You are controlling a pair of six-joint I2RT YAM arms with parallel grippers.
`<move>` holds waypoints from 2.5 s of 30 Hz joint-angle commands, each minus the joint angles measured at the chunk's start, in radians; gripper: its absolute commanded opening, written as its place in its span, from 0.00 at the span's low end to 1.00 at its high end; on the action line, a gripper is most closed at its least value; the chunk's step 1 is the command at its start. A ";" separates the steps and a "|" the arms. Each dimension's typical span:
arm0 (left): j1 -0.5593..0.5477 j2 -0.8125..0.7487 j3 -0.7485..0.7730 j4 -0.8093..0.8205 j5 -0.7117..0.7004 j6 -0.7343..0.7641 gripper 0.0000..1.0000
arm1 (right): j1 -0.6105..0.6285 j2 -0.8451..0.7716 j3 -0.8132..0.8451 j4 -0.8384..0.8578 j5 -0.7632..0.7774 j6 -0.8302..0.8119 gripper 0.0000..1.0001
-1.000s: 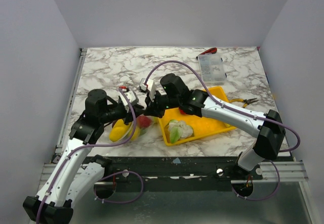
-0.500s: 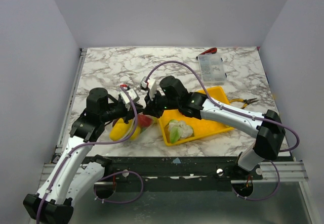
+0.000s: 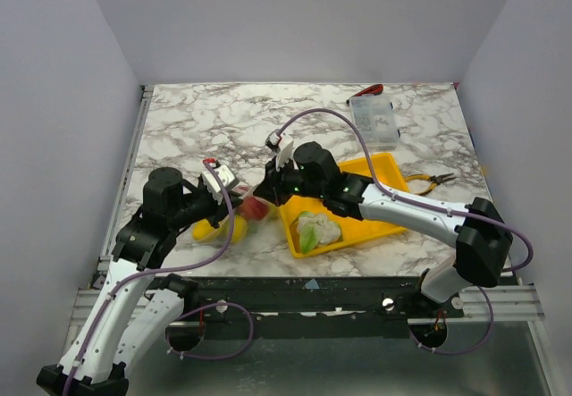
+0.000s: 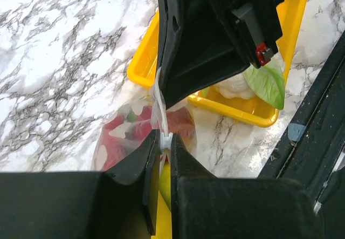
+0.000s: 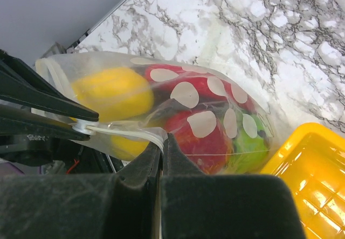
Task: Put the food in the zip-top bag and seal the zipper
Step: Zip the zipper food storage bag at the center of the board, then place the zipper food storage bag at the center of the board.
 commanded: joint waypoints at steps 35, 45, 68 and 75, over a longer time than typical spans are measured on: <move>-0.002 -0.211 0.141 -0.366 -0.544 0.013 0.00 | -0.271 0.063 -0.003 0.146 0.065 0.074 0.00; -0.002 -0.219 0.125 -0.305 -0.679 -0.041 0.63 | -0.259 0.158 0.055 0.143 -0.025 0.094 0.00; -0.002 -0.223 0.279 -0.101 -0.393 -0.353 0.99 | -0.259 0.410 0.434 -0.185 0.164 0.108 0.47; -0.002 -0.243 0.296 -0.096 -0.417 -0.340 0.99 | -0.259 0.229 0.382 -0.229 0.223 0.045 0.55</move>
